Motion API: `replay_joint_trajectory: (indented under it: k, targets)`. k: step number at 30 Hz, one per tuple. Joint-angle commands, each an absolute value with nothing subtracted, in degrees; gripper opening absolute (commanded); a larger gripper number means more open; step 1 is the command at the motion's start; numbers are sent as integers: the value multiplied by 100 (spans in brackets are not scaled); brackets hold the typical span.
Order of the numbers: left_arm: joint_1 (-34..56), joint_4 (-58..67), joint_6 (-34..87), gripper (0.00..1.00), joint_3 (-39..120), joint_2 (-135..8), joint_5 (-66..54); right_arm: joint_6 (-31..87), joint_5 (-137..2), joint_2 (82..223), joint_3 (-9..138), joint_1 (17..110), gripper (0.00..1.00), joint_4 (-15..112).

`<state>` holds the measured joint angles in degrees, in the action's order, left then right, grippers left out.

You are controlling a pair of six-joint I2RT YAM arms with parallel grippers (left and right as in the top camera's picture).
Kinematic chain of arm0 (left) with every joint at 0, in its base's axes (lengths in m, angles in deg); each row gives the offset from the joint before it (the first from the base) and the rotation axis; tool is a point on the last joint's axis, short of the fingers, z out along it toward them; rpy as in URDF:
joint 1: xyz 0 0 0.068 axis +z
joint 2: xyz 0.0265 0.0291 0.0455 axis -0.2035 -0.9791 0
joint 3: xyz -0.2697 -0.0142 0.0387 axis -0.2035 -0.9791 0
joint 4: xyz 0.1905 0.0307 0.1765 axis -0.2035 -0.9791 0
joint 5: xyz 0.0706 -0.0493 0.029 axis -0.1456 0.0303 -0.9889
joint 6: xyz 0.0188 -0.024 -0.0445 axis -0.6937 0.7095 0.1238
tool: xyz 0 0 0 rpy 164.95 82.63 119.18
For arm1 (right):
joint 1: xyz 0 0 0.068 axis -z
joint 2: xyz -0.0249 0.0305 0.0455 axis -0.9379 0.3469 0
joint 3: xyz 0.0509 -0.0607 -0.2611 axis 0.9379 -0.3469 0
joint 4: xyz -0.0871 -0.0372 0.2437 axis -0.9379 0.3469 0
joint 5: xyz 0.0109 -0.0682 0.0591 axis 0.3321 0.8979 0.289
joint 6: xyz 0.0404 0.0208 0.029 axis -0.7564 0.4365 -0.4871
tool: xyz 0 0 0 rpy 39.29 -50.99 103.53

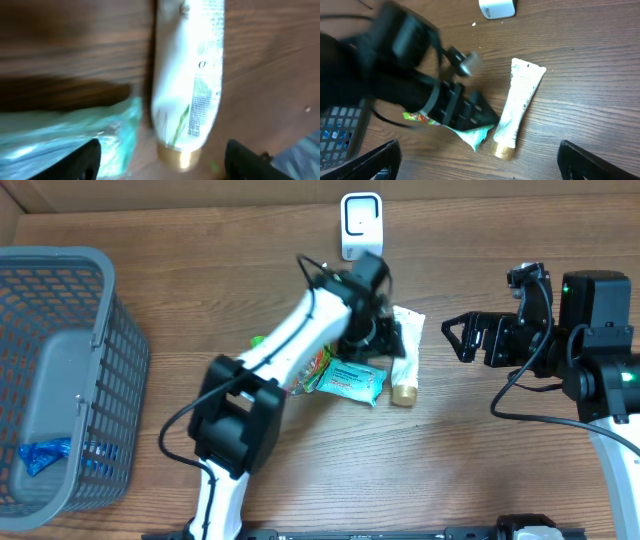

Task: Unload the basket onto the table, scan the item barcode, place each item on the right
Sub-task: 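Carry the white tube out and place it right of the wipes, then reach into the basket and grasp the blue packet with left gripper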

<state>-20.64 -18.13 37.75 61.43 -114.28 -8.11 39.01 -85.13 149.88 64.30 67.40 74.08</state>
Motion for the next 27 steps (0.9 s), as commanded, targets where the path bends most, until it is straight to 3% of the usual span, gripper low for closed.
replay_joint_trajectory:
  k: [1, 13, 19, 27]
  targets:
    - [-1458, -2738, 2997, 69, 7481, -11314, -1054, 3888, -8563, 14974, 6521, 6718, 100, 7384]
    - [69, -5763, 2409, 74, 11350, -10772, -2540, 3888, -8563, 14974, 6521, 6718, 100, 7384]
    - [1188, -5763, 2074, 74, 11118, -9640, -2835, 3888, -8563, 14974, 6521, 6718, 100, 7386]
    - [3153, -5763, 2212, 77, 9525, -8615, -3650, 3888, -8563, 14974, 6521, 6718, 100, 7386]
